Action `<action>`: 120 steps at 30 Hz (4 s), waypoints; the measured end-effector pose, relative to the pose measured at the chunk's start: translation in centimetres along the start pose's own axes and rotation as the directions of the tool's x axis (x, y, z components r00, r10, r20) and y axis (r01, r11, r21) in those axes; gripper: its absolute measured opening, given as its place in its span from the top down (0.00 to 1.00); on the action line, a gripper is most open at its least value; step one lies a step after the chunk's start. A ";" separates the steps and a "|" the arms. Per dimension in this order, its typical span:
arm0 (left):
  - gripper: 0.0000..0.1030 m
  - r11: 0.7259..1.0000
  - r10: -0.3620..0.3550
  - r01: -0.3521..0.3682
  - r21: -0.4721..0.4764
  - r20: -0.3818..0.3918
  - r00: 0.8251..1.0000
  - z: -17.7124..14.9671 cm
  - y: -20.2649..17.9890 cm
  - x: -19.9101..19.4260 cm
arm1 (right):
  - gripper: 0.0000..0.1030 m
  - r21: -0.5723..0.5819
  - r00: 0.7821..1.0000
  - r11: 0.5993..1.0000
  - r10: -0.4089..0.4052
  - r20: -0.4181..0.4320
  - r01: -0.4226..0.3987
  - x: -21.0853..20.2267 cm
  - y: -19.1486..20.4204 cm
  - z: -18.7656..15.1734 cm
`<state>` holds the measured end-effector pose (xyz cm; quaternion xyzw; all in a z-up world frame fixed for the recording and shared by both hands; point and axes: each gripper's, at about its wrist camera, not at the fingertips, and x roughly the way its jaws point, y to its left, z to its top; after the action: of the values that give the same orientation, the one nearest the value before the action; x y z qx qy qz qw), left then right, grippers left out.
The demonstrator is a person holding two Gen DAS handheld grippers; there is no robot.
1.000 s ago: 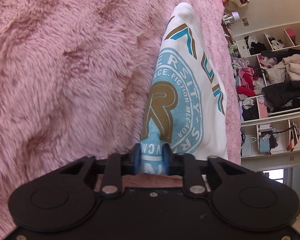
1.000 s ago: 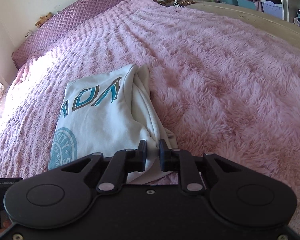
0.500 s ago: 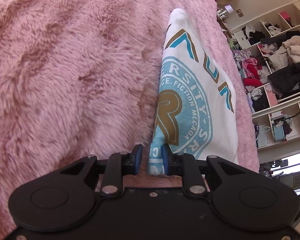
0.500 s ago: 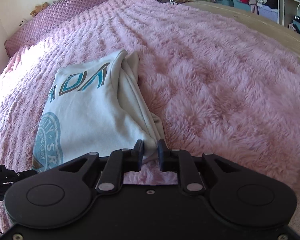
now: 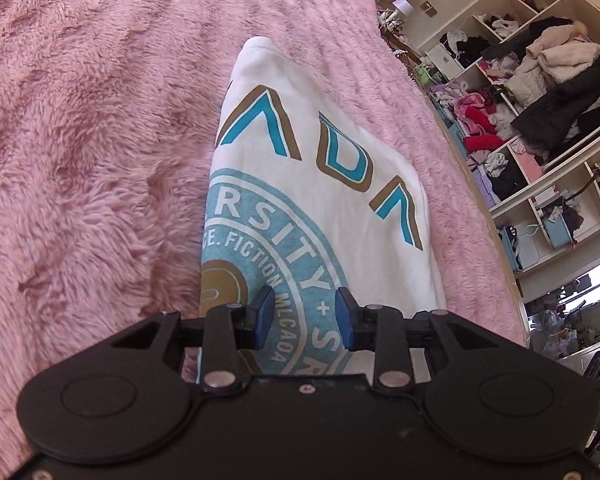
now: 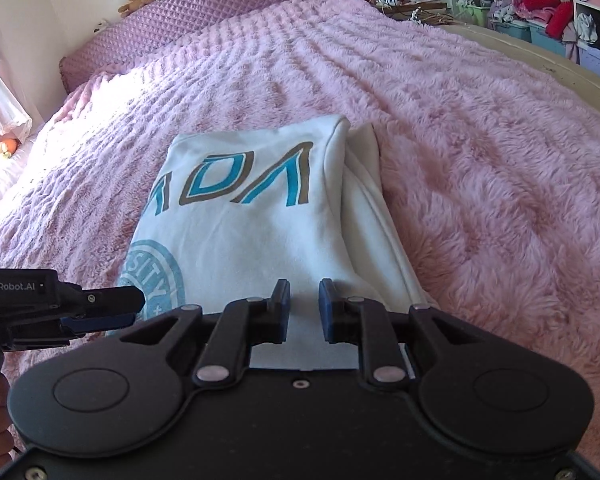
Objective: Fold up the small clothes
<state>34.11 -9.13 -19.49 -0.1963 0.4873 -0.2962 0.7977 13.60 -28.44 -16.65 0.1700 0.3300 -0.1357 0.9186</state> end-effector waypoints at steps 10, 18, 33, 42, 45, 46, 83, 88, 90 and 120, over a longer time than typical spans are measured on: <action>0.64 1.000 0.000 0.001 -0.023 0.037 0.999 2.1 -0.9 -0.6 | 0.82 0.022 1.000 0.999 0.024 -0.002 -0.024 -0.2 -0.2 1.0; 0.55 0.973 0.154 -0.132 -0.187 0.107 0.982 6.6 2.7 1.2 | 0.54 0.050 0.992 0.999 -0.009 0.126 0.003 2.7 -1.0 5.5; 0.81 0.980 0.104 -0.071 -0.187 0.172 0.980 8.6 3.2 4.2 | 0.94 0.052 0.990 0.998 0.022 0.138 -0.029 8.0 -1.4 10.1; 0.54 0.962 0.093 -0.043 -0.271 0.177 0.980 13.0 5.5 5.8 | 0.60 0.114 0.995 0.993 0.030 0.099 -0.041 9.8 -2.7 11.1; 0.53 0.947 0.087 -0.037 -0.319 0.141 0.986 15.4 5.8 7.9 | 0.60 0.157 0.996 0.987 0.026 0.085 -0.039 11.3 -3.1 11.9; 0.53 0.945 0.079 -0.030 -0.325 0.136 0.988 16.2 5.7 8.6 | 0.61 0.181 0.997 0.982 0.041 0.069 -0.053 12.0 -3.4 12.1; 0.69 0.998 0.035 -0.029 -0.060 0.104 0.994 5.5 -1.0 2.5 | 0.92 -0.113 0.995 0.992 0.065 0.076 -0.056 2.3 -0.4 5.7; 0.62 1.000 -0.021 0.021 0.000 0.098 0.995 1.4 -1.9 -1.8 | 0.92 -0.107 0.988 0.986 0.134 0.082 -0.125 -2.7 -0.5 2.9; 0.62 1.000 -0.018 0.018 0.005 0.062 0.998 -1.2 -1.4 -2.3 | 0.92 -0.102 0.991 0.988 0.120 0.058 -0.114 -3.1 -0.7 1.5; 0.42 1.000 -0.029 0.029 0.002 0.050 0.998 -4.2 0.6 -5.3 | 0.52 0.043 0.988 0.987 0.153 0.037 -0.154 -4.3 -5.6 0.2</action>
<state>28.68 -5.31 -18.21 -0.2101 0.4640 -0.3028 0.8055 8.49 -33.05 -14.92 0.2138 0.2972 -0.0750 0.9276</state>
